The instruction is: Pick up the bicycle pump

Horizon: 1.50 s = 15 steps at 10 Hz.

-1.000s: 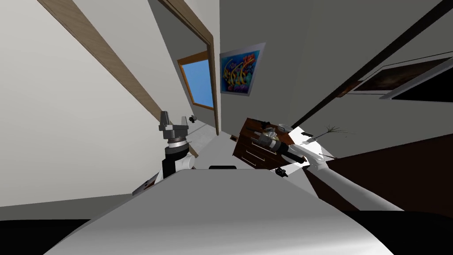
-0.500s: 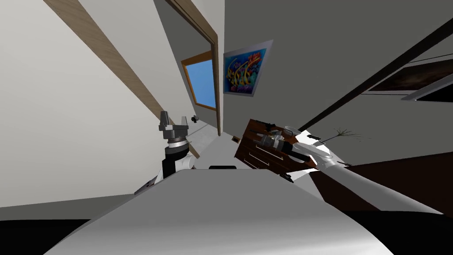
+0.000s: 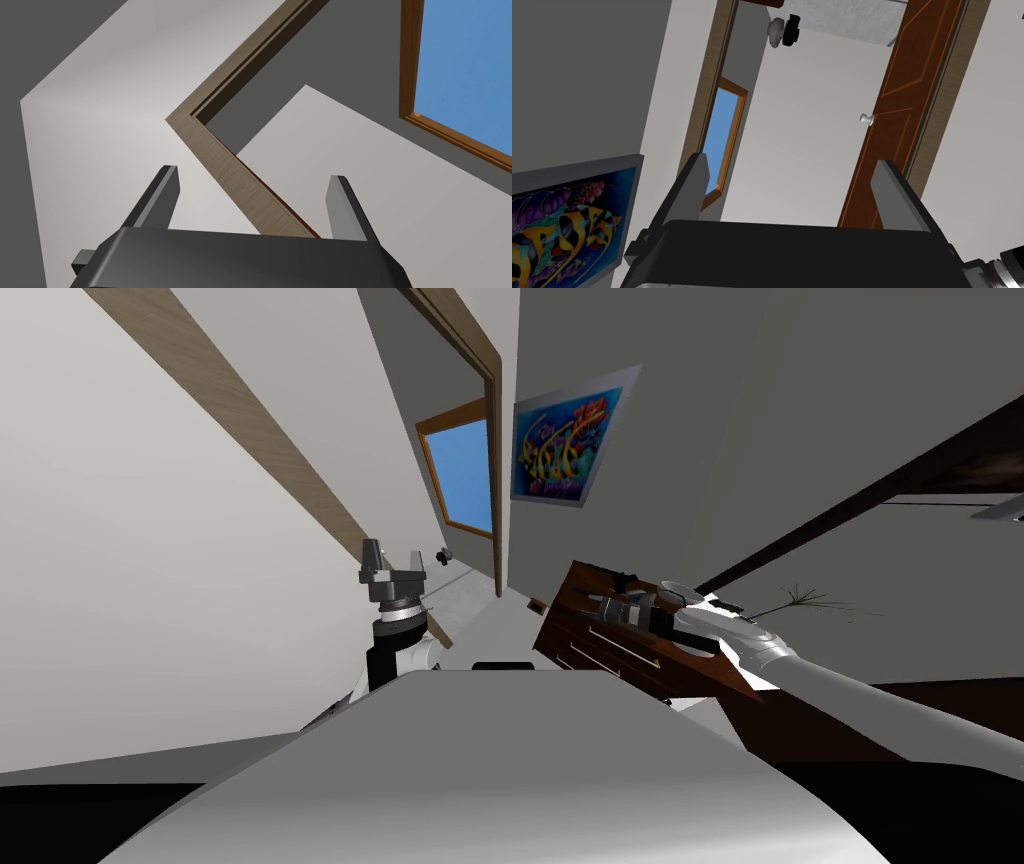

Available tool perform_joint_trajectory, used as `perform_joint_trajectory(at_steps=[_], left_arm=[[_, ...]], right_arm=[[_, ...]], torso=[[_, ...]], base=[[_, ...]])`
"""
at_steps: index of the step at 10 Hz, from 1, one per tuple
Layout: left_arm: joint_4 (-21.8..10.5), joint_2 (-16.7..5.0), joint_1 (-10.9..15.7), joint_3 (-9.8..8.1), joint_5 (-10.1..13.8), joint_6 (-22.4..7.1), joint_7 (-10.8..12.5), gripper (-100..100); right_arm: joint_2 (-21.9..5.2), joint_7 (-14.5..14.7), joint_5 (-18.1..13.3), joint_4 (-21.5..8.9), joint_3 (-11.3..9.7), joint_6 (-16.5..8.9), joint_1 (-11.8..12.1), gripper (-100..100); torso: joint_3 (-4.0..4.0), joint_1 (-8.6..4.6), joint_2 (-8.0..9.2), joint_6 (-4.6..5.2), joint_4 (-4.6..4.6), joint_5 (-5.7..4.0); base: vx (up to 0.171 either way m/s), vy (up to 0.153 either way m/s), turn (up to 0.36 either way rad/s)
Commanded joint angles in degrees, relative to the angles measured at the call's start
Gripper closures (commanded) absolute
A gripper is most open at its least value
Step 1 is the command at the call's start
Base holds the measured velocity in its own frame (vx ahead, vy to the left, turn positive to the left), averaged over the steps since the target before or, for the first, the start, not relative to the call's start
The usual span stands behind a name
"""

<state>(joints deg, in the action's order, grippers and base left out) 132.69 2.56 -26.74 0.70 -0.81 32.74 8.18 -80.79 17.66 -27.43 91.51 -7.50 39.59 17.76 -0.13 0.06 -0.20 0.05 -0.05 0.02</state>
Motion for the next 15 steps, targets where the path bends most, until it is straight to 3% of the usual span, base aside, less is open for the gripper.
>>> perform_joint_trajectory(at_steps=[1,4,7,8,10,11,14,15], left_arm=[[0.0,0.0,0.0,0.0,0.0,0.0,0.0,0],[0.0,0.0,-0.01,0.0,0.0,0.0,0.0,0],[0.0,0.0,-0.01,0.0,0.0,0.0,0.0,0],[0.0,0.0,-0.01,0.0,0.0,0.0,0.0,0],[0.0,0.0,-0.01,0.0,0.0,0.0,0.0,0],[0.0,0.0,-0.01,0.0,0.0,0.0,0.0,0],[0.0,0.0,-0.02,0.0,0.0,0.0,0.0,0],[0.0,0.0,-0.02,0.0,0.0,0.0,0.0,0]], right_arm=[[-2.86,-0.52,-1.17,-1.63,-1.02,-0.17,0.95,-100],[-7.2,-1.06,-2.4,-3.26,-2.31,-0.35,1.75,-100],[-12.5,-2.39,-4.74,-6.22,-5.07,-0.72,3.72,-100],[-13.01,-2.39,-4.74,-6.22,-5.07,-0.72,3.72,-100],[-17.12,-3.98,-6.92,-8.69,-8.01,-1.09,6.08,-100],[-18.0,-3.98,-6.92,-8.69,-8.01,-1.09,6.08,-100],[-23.68,-6.62,-9.77,-11.38,-12.33,-1.52,10.14,-100],[-23.68,-6.62,-9.77,-11.38,-12.53,-1.52,10.14,-100]], torso=[[0.0,0.0,0.0,0.0,0.0,0.0],[-0.13,0.03,-0.24,-0.02,-0.04,0.01],[-0.14,-0.03,-0.24,-0.01,-0.06,-0.02],[-0.14,0.06,-0.26,-0.02,-0.05,0.01],[-0.19,-0.03,-0.33,-0.03,-0.07,-0.01],[-0.29,-0.05,-0.51,-0.03,-0.11,-0.01],[-0.33,-0.08,-0.58,-0.02,-0.13,-0.02],[-0.36,-0.01,-0.61,-0.03,-0.15,-0.03]], base=[[0.076,0.033,0.086],[0.127,0.021,0.073],[0.136,0.016,0.076],[0.128,0.02,0.043],[0.192,-0.001,0.107],[0.18,-0.01,0.031],[0.214,-0.002,0.086],[0.134,0.007,0.025]])
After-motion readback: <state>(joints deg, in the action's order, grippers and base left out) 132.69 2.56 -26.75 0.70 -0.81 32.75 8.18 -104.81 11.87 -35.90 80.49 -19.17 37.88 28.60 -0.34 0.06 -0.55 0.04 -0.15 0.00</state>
